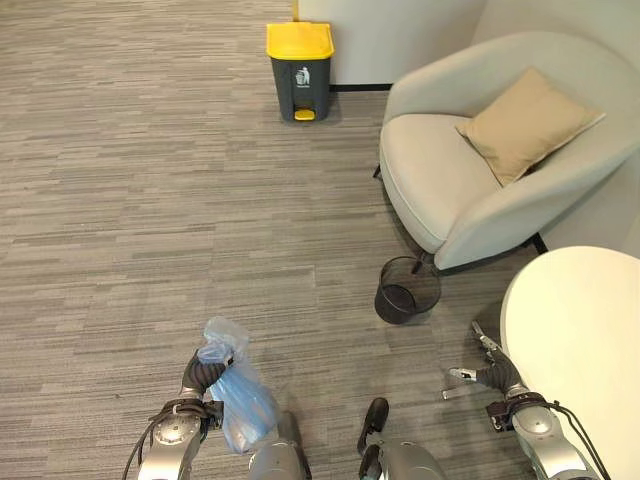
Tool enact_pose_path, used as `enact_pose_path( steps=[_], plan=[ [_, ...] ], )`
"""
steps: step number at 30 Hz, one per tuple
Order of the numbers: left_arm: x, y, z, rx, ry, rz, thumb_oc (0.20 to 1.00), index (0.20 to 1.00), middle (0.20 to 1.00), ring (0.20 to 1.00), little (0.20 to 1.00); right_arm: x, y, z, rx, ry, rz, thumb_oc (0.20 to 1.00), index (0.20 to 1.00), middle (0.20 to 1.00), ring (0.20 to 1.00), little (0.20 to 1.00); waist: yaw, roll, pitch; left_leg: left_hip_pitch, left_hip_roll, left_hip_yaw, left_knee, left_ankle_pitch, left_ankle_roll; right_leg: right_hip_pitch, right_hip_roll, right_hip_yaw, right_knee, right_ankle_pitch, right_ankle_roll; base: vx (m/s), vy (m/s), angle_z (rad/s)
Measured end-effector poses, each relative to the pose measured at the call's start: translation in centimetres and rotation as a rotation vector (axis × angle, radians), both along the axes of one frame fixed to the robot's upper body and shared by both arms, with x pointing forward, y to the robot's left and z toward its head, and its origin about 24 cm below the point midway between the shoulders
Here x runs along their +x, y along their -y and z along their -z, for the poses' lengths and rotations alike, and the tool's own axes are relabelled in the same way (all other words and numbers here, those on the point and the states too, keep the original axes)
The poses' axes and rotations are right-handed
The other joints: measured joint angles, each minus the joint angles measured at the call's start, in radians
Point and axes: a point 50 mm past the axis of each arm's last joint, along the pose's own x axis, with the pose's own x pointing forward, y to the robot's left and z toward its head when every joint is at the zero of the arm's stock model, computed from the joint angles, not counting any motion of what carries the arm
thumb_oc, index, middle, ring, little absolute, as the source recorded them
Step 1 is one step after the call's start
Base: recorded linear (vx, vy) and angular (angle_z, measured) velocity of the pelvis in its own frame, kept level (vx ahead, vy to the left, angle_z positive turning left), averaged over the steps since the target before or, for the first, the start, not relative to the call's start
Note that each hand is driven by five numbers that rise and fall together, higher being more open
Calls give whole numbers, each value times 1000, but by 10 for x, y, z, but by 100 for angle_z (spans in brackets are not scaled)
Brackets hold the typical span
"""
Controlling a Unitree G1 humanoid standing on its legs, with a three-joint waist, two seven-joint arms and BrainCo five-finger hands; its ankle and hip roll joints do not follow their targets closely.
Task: Gather garbage on tea table into small bin, then transfer packed bag to large trash can.
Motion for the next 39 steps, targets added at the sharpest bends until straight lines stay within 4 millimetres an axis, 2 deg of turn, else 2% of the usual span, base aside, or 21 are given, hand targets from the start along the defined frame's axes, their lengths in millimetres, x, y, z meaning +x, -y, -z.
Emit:
enact_pose_path(
  steps=[2,6,7,12,14,15,18,20,21,23,24,25,28,29,30,32,33,35,36,37,39],
  plan=[
    [1,-6,-3,24,1,3,200,200,200,200,200,0,-9,3,32,1,4,1000,1000,1000,1000,1000,3,-18,-12,-7,-46,1,9,-23,24,-19,-37,25,50,11,26,105,232,2],
    [14,-9,-12,50,36,17,200,200,200,200,200,-4,-11,7,40,-16,10,1000,1000,1000,1000,1000,-9,0,-15,-13,-85,-51,17,-27,76,-174,-128,162,396,-32,47,62,116,37],
    [20,-9,-17,57,57,23,200,200,200,200,200,-7,-11,9,42,-28,14,1000,1000,1000,1000,1000,-20,5,-12,4,-90,-69,3,-12,82,-218,-116,221,447,-113,76,157,61,77],
    [17,-16,-16,81,40,16,200,200,200,200,200,6,-16,1,33,10,-9,1000,1000,1000,1000,1000,-29,8,2,54,-120,-104,-61,-20,91,-281,-4,240,265,-134,76,291,45,22],
    [15,-14,-12,70,29,8,200,200,200,200,200,7,-17,2,32,8,-18,1000,1000,1000,1000,1000,-32,4,9,83,-136,-114,-79,-37,90,-316,14,252,231,-114,68,264,-24,16],
    [15,-9,-10,54,27,6,200,200,200,200,200,6,-17,2,31,2,-17,1000,1000,1000,1000,1000,-32,8,18,117,-149,-121,-79,-67,80,-337,16,236,144,-86,69,464,-105,22],
    [15,-4,-7,35,29,4,200,200,200,200,200,-1,-15,7,26,-21,-13,1000,1000,1000,1000,1000,-41,24,19,167,-140,-180,-70,-127,42,-327,9,200,93,-63,59,435,-154,52],
    [12,9,-1,-4,15,15,200,200,200,200,200,-11,-8,12,9,-61,-3,1000,1000,1000,1000,1000,-55,80,28,230,-75,-251,-89,-159,-3,-262,56,198,123,6,24,647,-409,109],
    [12,14,-1,-7,17,51,200,200,200,200,200,-13,-1,12,-11,-71,1,1000,1000,1000,1000,1000,-66,89,25,206,-19,-272,68,-138,-41,-200,98,179,161,-36,-83,614,-453,89],
    [9,12,-1,-3,10,45,200,200,200,200,200,2,2,0,-25,-9,-5,1000,1000,1000,1000,1000,-56,81,22,166,10,-252,210,-137,-86,-170,123,185,171,-52,-126,319,-219,22],
    [14,15,-2,-12,22,56,200,200,200,200,200,6,11,-7,-37,21,17,1000,1000,1000,1000,1000,-81,75,22,48,35,-247,465,-38,-137,-115,144,186,148,-116,-146,246,-123,-24],
    [16,14,-6,-4,38,65,200,200,200,200,200,7,10,-5,-37,12,19,1000,1000,1000,1000,1000,-64,51,20,5,43,-246,540,-75,-130,-89,151,209,129,-111,-148,320,-100,-36],
    [29,10,-18,20,80,89,200,200,200,200,200,5,10,-4,-29,12,21,1000,1000,1000,1000,1000,-78,-15,23,-135,4,-260,434,-136,-102,-5,149,266,57,-136,-149,233,-21,-17],
    [30,8,-19,26,84,93,200,200,200,200,200,1,10,2,-17,-16,37,1000,1000,1000,1000,1000,-73,-33,20,-180,2,-225,265,-111,-87,30,158,261,30,-128,-146,240,70,-50],
    [27,7,-17,28,74,90,200,200,200,200,200,2,8,2,-14,-14,33,1000,1000,1000,1000,1000,-73,-31,19,-204,6,-220,213,-69,-58,55,166,263,30,-135,-135,336,107,-76],
    [26,7,-16,30,66,92,200,200,200,200,200,-4,9,6,-15,-30,44,1000,1000,1000,1000,1000,-67,-18,1,-275,15,-227,81,-8,-96,111,177,258,-32,-159,-102,424,183,-57],
    [34,8,-18,27,77,91,200,200,200,200,200,-11,7,20,-12,-102,68,1000,1000,1000,1000,1000,-62,21,3,-369,43,-283,-70,69,-111,184,200,275,-80,-181,-67,772,454,-64],
    [26,14,-6,17,25,103,200,200,200,200,200,-24,7,22,-16,-117,59,1000,1000,1000,1000,1000,-48,29,-1,-402,29,-242,-23,65,-79,326,114,298,-87,-263,-4,1021,754,-56],
    [20,17,-2,10,5,108,200,200,200,200,200,-29,10,21,-25,-118,57,1000,1000,1000,1000,1000,-49,44,-8,-358,31,-217,5,38,-65,356,97,315,-62,-282,-1,696,608,-61],
    [16,13,3,8,-17,77,200,200,200,200,200,-30,11,28,-15,-150,86,1000,1000,1000,1000,1000,-39,27,-3,-330,21,-175,90,64,-55,345,45,361,70,-330,-7,408,381,-79],
    [6,10,9,16,-56,72,200,200,200,200,200,-28,6,28,-7,-144,74,1000,1000,1000,1000,1000,-31,40,-58,-305,-5,-161,139,67,-29,198,-11,369,398,-316,-7,249,256,-78]
  ],
)
